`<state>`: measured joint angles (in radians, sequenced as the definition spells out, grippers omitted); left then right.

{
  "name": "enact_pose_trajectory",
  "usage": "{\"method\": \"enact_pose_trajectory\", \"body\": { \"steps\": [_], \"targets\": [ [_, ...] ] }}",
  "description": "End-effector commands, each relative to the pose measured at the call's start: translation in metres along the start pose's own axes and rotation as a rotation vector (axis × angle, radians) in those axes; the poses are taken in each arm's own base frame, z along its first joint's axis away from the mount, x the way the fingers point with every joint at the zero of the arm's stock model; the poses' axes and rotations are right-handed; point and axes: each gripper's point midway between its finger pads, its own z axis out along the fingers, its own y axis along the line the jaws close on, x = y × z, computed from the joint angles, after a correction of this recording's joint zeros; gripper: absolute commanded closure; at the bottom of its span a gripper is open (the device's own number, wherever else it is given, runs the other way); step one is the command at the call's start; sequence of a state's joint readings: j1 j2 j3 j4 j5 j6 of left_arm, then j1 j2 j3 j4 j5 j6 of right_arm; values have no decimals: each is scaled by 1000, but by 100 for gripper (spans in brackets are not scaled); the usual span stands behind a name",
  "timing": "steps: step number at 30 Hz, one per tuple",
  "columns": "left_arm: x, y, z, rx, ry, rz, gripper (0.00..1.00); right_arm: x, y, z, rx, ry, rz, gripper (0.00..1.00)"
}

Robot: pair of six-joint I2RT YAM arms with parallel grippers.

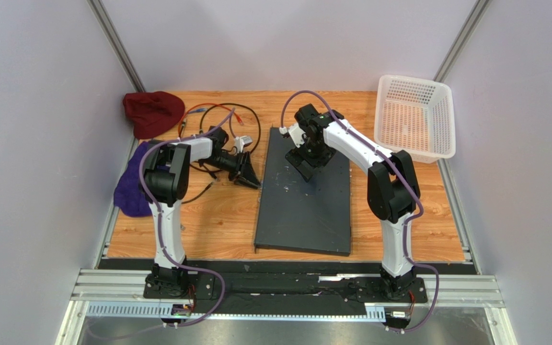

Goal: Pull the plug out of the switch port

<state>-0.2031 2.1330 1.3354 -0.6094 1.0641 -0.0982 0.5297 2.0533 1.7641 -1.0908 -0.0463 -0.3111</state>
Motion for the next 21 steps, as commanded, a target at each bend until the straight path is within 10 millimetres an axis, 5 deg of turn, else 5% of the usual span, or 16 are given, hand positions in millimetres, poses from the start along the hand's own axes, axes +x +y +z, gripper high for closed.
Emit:
{"method": "enact_pose_trajectory", "body": {
  "steps": [1,11,16,21],
  "targets": [
    [-8,-2,2,-1,5,46,62,-18,0,-18,12,-75,-3,12],
    [-12,13,1,-194,29,28,62,-20,-2,-18,20,-76,-8,12],
    [-5,37,-35,-455,60,98,63,-22,-4,-23,34,-88,-14,12],
    [1,32,-62,-557,72,90,63,-28,-5,-25,32,-103,-21,12]
  ]
}}
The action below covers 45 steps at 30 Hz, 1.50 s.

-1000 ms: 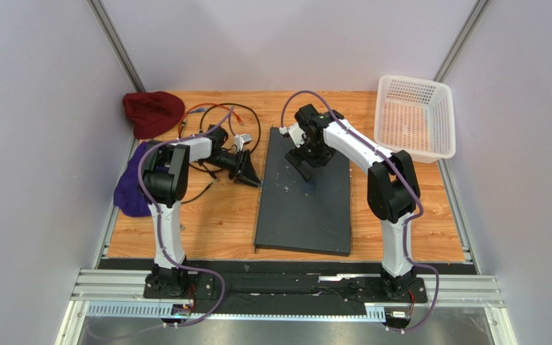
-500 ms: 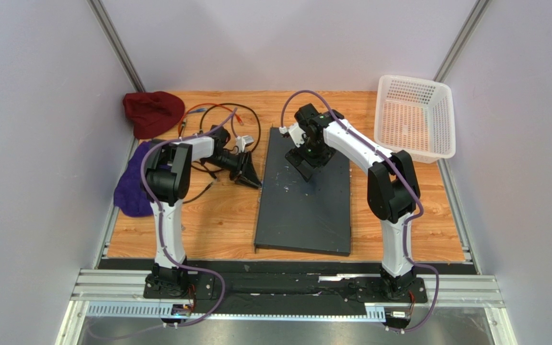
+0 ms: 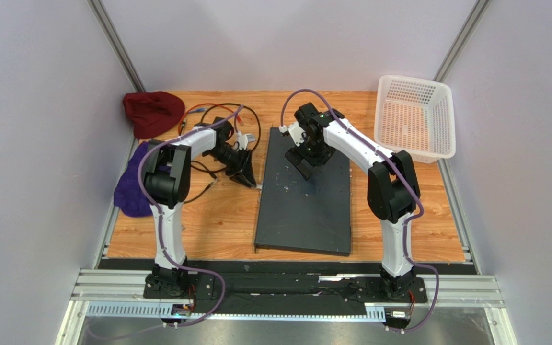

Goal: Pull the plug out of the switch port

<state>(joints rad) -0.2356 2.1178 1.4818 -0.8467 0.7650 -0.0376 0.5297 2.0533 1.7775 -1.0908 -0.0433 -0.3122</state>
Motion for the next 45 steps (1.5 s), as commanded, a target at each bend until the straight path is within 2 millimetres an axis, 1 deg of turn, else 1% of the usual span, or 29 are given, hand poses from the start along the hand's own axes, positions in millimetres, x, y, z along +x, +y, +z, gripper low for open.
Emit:
{"method": "enact_pose_trajectory", "body": {
  "steps": [1,2,3,4,5,6,7,8,9,10,11,12,14,15,16,17,19,22,24,29,34,35,36,38,39,45],
  "targets": [
    [8,35,-43,-306,-9,67,62,-29,-5,-25,28,-106,-22,12],
    [4,37,-51,-331,-25,73,62,-33,-5,-27,26,-116,-22,12],
    [7,37,-59,-353,-17,71,62,-36,-5,-25,24,-120,-21,12],
    [6,38,-63,-366,-17,67,61,-44,-6,-30,26,-143,-23,12],
    [-1,37,-70,-377,-32,77,60,-48,-6,-31,21,-154,-21,12],
    [-2,36,-72,-376,-33,83,60,-50,-6,-27,16,-150,-17,12],
    [-5,35,-73,-374,-37,97,60,-55,-6,-27,12,-160,-17,12],
    [-11,32,-75,-364,-50,105,59,-64,-7,-32,11,-185,-14,12],
    [-14,23,-73,-305,-61,105,59,-68,-8,-29,8,-188,-10,12],
    [-18,19,-73,-277,-77,103,59,-71,-8,-29,5,-194,-5,12],
    [-20,16,-72,-247,-85,94,58,-79,-8,-32,1,-215,-5,12],
    [-24,6,-70,-166,-105,93,58,-81,-7,-29,-4,-213,0,12],
    [-24,-6,-64,-56,-110,92,56,-84,-6,-29,-15,-220,3,12],
    [-26,-20,-62,48,-121,102,56,-87,-6,-31,-18,-229,7,12],
    [-25,-25,-60,91,-123,110,55,-87,-5,-31,-21,-230,8,12],
    [-23,-24,-54,123,-113,95,54,-88,-3,-32,-29,-235,10,12],
    [-24,-31,-49,196,-111,91,53,-88,-2,-35,-37,-238,15,12],
    [-28,-29,-42,240,-96,66,53,-89,-1,-41,-38,-251,19,12],
    [-29,-23,-36,246,-85,58,53,-88,-2,-45,-33,-256,21,12],
    [-32,-14,-22,286,-78,38,53,-81,-2,-55,-25,-261,8,12],
    [-32,-12,-12,355,-67,19,52,-74,-4,-60,0,-254,-11,12],
    [-30,-10,-8,373,-55,1,53,-73,-4,-61,2,-255,-13,12],
    [-29,-15,-9,417,-57,6,53,-72,-5,-61,4,-251,-18,12],
    [-24,-17,-7,455,-34,-23,55,-72,-6,-61,13,-249,-25,12],
    [-23,-18,-7,471,-34,-5,55,-72,-6,-61,17,-251,-31,12],
    [-8,-17,-6,494,16,4,60,-80,-9,-61,23,-264,-32,12]
  ]
}}
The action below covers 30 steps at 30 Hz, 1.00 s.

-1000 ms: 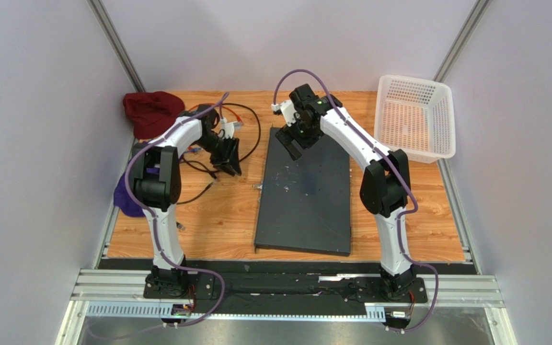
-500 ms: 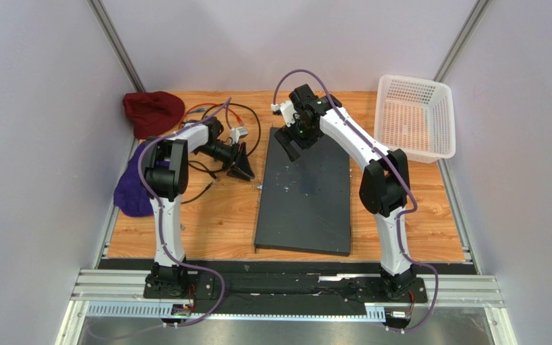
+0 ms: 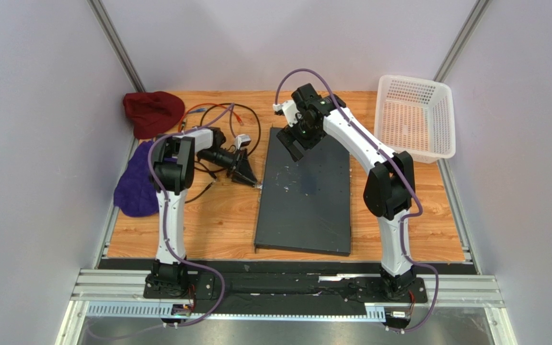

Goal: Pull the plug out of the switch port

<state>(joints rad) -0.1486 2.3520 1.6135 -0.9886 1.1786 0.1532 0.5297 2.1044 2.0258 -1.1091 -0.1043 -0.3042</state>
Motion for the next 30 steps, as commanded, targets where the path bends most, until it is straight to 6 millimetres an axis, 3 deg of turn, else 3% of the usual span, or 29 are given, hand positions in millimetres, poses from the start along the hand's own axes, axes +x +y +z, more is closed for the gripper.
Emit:
{"method": "enact_pose_trajectory", "body": {
  "steps": [1,9,14,20,23,30],
  "targets": [
    [6,-14,-3,82,17,62,63,-19,-4,-20,30,-73,-28,12],
    [17,-14,0,119,30,35,77,-23,-3,-15,19,-74,-25,12],
    [18,-12,-2,109,30,39,100,-22,-4,-12,22,-67,-24,12],
    [27,7,-28,-13,19,47,100,-18,-5,-14,30,-60,-30,12],
    [26,-1,-47,14,-29,32,100,-17,-5,-13,30,-56,-34,12],
    [10,-14,-62,-58,-65,150,100,-23,-7,-11,34,-67,-30,12]
  ]
}}
